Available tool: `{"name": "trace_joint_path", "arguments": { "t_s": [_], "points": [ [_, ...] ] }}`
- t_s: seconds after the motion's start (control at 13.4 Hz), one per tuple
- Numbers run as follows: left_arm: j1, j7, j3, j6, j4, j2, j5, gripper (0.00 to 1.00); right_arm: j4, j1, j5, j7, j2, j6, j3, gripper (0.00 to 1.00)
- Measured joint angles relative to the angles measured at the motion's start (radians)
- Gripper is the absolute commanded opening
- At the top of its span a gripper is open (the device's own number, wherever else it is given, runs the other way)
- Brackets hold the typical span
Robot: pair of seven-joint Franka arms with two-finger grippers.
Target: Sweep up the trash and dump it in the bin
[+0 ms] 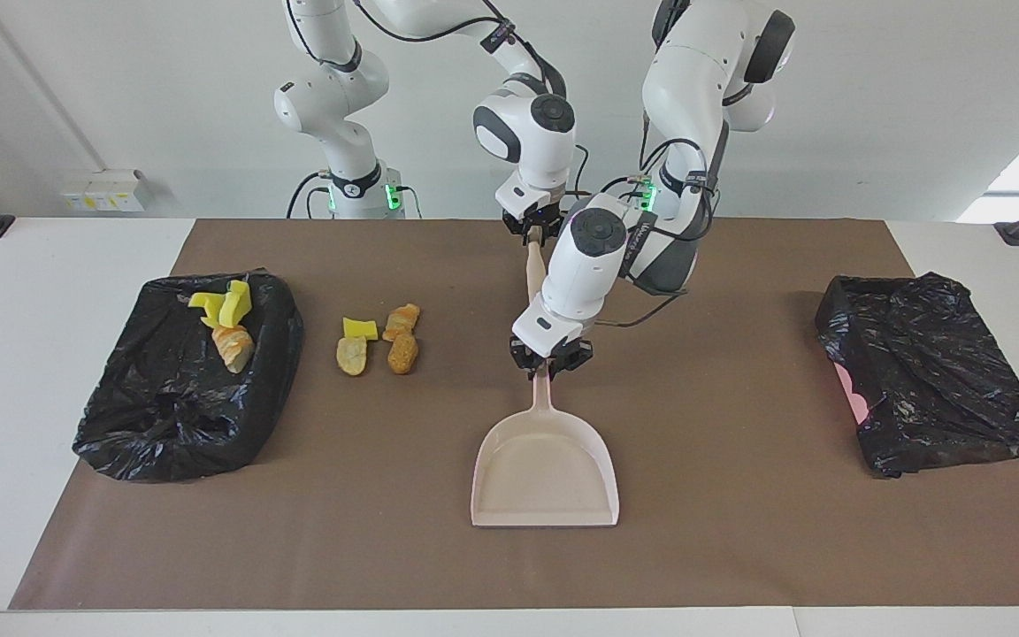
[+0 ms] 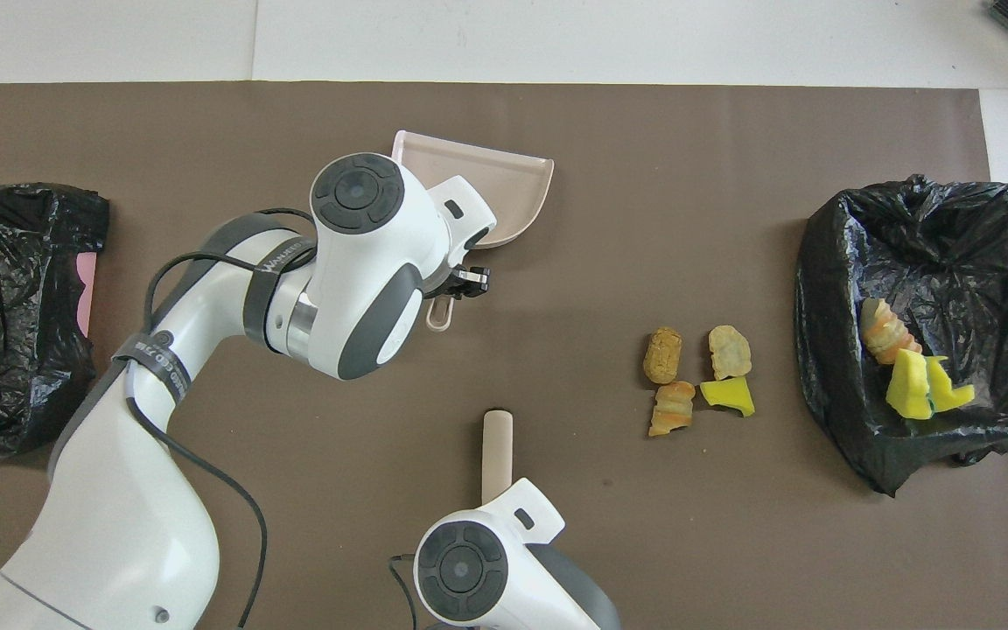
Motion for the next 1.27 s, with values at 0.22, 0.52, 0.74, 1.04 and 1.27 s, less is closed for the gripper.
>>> {"name": "trace_joint_path", "arguments": {
  "t_s": [0.22, 0.52, 0.74, 1.04, 1.27],
  "points": [
    [0.068, 0.206, 0.005, -0.065, 0.0, -0.045, 0.0, 0.0, 0.011, -0.085, 0.0, -0.065, -0.071, -0.121, -0.003, 0.0],
    [0.147, 0.512, 0.009, -0.146, 0.0, -0.081, 0.007, 0.0, 0.023, -0.262, 0.001, -0.217, -0.202, -0.294, -0.01, 0.0],
    [0.175, 0.745, 0.01, -0.217, -0.016, -0.118, 0.05, 0.0, 0.056, -0.391, -0.028, -0.321, -0.22, -0.328, -0.014, 0.0],
    [0.169, 0.938, 0.003, -0.226, -0.156, -0.187, 0.081, 0.0, 0.063, -0.533, -0.121, -0.455, -0.185, -0.281, -0.015, 0.0],
    [0.149, 1.009, -0.01, -0.2, -0.327, -0.283, 0.083, 0.0, 0.064, -0.638, -0.173, -0.59, -0.156, -0.246, -0.018, 0.0]
  ]
}}
